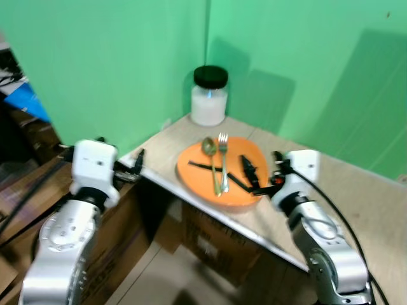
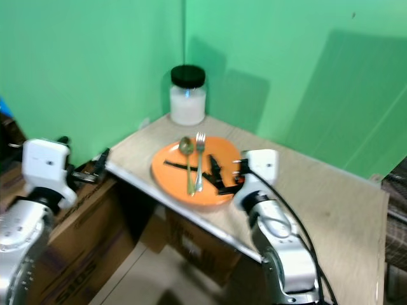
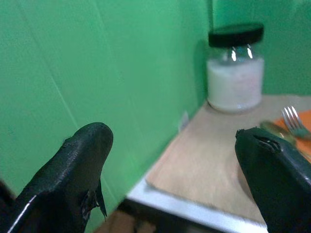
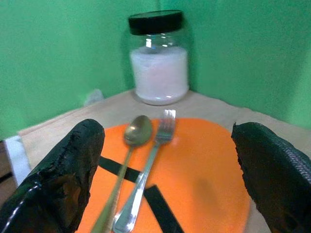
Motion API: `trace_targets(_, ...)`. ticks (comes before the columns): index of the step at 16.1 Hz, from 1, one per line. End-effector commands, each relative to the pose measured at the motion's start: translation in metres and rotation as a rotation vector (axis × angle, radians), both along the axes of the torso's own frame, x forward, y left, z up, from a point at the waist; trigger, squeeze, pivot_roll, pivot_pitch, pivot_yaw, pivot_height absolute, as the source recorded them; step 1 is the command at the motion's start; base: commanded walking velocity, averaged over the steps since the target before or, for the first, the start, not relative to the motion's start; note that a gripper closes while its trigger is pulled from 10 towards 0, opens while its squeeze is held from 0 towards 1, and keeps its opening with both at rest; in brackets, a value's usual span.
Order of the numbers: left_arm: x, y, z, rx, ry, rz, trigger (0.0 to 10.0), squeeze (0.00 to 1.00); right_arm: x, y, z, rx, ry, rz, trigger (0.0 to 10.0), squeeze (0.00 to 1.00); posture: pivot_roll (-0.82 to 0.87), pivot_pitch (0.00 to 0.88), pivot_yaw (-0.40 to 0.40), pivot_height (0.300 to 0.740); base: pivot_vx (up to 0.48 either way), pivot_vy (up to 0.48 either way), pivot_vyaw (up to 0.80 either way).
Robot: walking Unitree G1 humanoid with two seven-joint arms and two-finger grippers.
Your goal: Setting the table
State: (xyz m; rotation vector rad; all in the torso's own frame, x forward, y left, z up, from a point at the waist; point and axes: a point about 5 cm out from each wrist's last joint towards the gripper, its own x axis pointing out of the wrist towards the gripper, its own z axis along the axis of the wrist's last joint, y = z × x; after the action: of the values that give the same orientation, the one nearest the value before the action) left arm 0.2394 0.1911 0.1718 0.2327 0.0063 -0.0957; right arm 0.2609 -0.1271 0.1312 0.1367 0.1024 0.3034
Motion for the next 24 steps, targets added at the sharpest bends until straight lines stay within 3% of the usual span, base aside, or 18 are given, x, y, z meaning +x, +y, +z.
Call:
trace_targets(1, 0.001, -0.006, 0.000, 0.002, 0.001, -0.028, 10.0, 0.00, 0.001, -0.007, 0.001, -0.018, 0.005, -0.014, 10.0, 0.00, -0.02, 0.018, -0.017, 0.740, 0.304, 0.000, 0.00)
trace_targets(7, -0.001, -0.006, -0.001, 0.006, 0.008, -0.030, 10.0, 0.00, 0.004, -0.004, -0.001, -0.055, 0.031, 0.038, 10.0, 0.00, -0.02, 0.019, -0.022, 0.740, 0.304, 0.000, 0.00)
trace_targets(11, -0.001, -0.006, -0.001, 0.011, 0.012, -0.043, 10.0, 0.00, 0.024, 0.002, -0.001, -0.153, 0.084, 0.083, 10.0, 0.00, -0.02, 0.024, -0.017, 0.740, 0.304, 0.000, 0.00)
trace_targets(13, -0.001, -0.008, -0.002, 0.023, 0.022, -0.065, 10.0, 0.00, 0.031, 0.009, -0.003, -0.177, 0.129, 0.120, 10.0, 0.00, -0.02, 0.029, -0.013, 0.740, 0.296, 0.000, 0.00)
trace_targets(16, -0.001, -0.006, -0.004, 0.059, 0.043, -0.122, 10.0, 0.00, 0.040, 0.024, -0.009, -0.235, 0.279, 0.207, 10.0, 0.00, -0.03, 0.039, -0.014, 0.740, 0.000, 0.000, 0.00)
trace_targets(18, -0.003, -0.006, -0.006, 0.059, 0.070, -0.189, 10.0, 0.00, 0.044, 0.026, -0.012, -0.237, 0.345, 0.158, 10.0, 0.00, -0.04, 0.043, -0.018, 0.740, 0.000, 0.000, 0.00)
trace_targets(20, -0.011, -0.009, -0.011, 0.047, 0.135, -0.328, 10.0, 0.00, 0.048, 0.029, -0.015, -0.224, 0.441, 0.135, 10.0, 0.00, -0.04, 0.045, -0.018, 0.740, 0.000, 0.000, 0.00)
trace_targets(24, -0.028, -0.016, -0.022, 0.065, 0.292, -0.580, 10.0, 0.00, 0.057, 0.036, -0.010, -0.204, 0.483, 0.110, 10.0, 0.00, -0.05, 0.047, -0.030, 0.740, 0.000, 0.000, 0.00)
